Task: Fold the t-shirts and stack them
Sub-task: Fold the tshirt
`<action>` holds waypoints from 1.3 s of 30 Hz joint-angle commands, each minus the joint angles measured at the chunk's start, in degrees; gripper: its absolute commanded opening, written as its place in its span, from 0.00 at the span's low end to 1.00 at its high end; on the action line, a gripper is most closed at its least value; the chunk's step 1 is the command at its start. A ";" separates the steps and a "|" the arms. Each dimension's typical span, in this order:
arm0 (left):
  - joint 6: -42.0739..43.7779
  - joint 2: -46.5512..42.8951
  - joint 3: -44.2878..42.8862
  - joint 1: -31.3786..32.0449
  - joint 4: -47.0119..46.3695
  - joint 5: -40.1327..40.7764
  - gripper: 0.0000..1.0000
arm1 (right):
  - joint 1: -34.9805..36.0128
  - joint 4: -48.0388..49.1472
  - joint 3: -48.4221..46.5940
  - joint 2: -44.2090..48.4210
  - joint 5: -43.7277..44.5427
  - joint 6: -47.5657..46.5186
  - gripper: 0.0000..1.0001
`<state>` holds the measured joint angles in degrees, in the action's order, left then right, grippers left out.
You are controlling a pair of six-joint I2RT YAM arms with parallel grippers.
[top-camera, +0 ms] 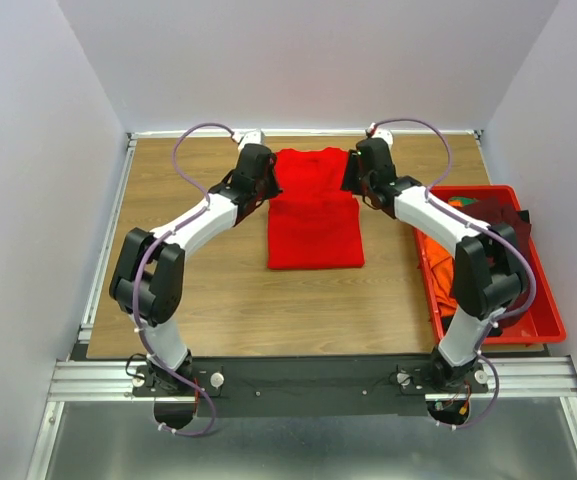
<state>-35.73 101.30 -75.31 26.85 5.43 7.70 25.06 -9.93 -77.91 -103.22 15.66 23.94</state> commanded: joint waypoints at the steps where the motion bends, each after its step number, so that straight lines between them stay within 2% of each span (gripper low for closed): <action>1: -2.51 -0.57 4.11 -0.04 1.07 4.33 0.00 | -0.19 -0.88 4.78 1.27 2.09 1.10 0.56; 6: -3.03 2.24 4.82 -0.04 0.99 3.72 0.00 | -0.19 -0.88 5.40 -0.84 3.67 1.10 0.46; 9: -2.86 7.05 2.11 -0.04 0.98 3.63 0.00 | -0.19 -0.88 3.30 -4.61 3.85 0.76 0.40; 15: -1.19 17.50 -7.20 -0.22 3.26 3.81 0.00 | -1.06 -0.88 -4.26 -16.29 1.66 -0.13 0.39; 20: -1.71 20.70 -8.90 -1.18 4.24 3.46 0.00 | -2.47 -0.88 -6.03 -18.86 -0.01 -0.13 0.40; 23: -1.72 18.85 -6.26 -1.80 2.48 3.19 0.00 | -3.09 -0.88 -4.71 -17.46 0.24 -0.21 0.41; 28: -0.05 16.66 -6.25 -2.59 1.00 -0.05 0.00 | -3.61 -1.14 -4.18 -13.16 -2.12 -0.48 0.52; 30: 1.61 15.25 -6.25 -2.51 -0.59 -1.98 0.07 | -3.61 -1.23 -3.92 -10.96 -3.44 -0.39 0.57; 31: 2.75 12.46 -6.43 -2.51 -2.42 -4.34 0.17 | -3.61 -1.66 -3.66 -8.69 -4.23 -0.04 0.59; 33: 3.12 11.38 -6.34 -2.51 -2.88 -4.63 0.28 | -3.53 -2.19 -2.95 -6.30 -5.11 0.40 0.61; 35: 3.29 8.14 -5.99 -2.51 -3.06 -5.07 0.33 | -3.53 -2.89 -1.46 -2.10 -5.38 1.98 0.62; 39: 0.40 1.72 -0.73 -1.72 -3.15 -4.54 0.27 | -2.65 -3.25 7.83 5.82 -8.36 5.23 0.54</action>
<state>-34.30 110.00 -79.59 24.51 4.45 4.40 21.50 -11.53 -76.71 -104.01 10.98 25.82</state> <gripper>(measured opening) 0.296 0.575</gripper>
